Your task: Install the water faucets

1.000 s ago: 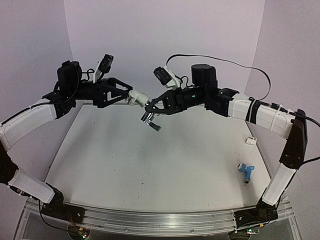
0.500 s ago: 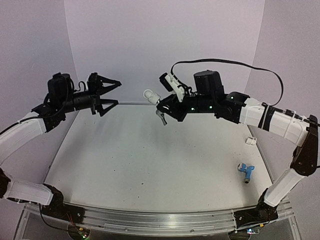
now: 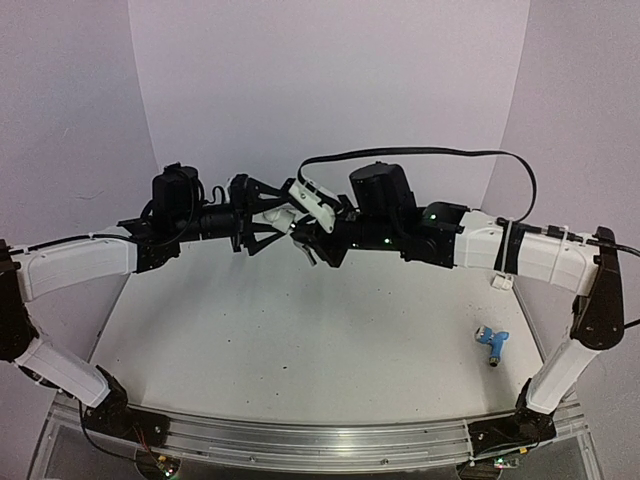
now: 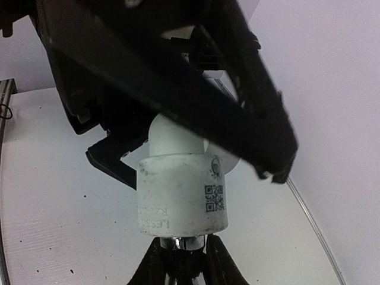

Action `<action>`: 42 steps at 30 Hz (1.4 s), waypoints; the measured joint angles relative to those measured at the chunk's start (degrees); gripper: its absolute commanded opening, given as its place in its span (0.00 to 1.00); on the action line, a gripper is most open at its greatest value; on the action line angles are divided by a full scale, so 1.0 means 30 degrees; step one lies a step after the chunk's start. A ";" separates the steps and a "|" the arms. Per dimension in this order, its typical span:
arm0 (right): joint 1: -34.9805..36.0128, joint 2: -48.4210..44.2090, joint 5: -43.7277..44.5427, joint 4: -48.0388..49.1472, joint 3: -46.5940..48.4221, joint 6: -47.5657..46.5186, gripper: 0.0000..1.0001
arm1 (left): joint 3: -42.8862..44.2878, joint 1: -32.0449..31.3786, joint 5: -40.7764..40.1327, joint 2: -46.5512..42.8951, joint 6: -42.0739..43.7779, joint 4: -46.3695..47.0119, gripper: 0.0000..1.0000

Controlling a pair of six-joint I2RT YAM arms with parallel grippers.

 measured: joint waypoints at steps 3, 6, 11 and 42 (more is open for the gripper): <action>-0.0007 0.0000 -0.0597 -0.0204 0.0124 0.0525 0.00 | 0.0080 -0.0051 0.0124 0.0488 0.0597 0.0240 0.43; -0.0408 0.0066 -0.2302 -0.1297 0.0525 0.1654 0.00 | 0.0641 -0.0058 0.1122 0.0933 0.2681 0.0663 0.19; -0.2783 0.0525 -1.1460 -0.2142 0.1770 0.5960 0.00 | 0.2069 -0.0029 0.4248 0.1151 0.8735 0.1180 0.00; -0.0823 0.0087 0.0423 -0.1421 0.0423 0.1501 0.00 | -0.0474 0.2317 0.0255 -0.3184 -0.0204 -0.0969 1.00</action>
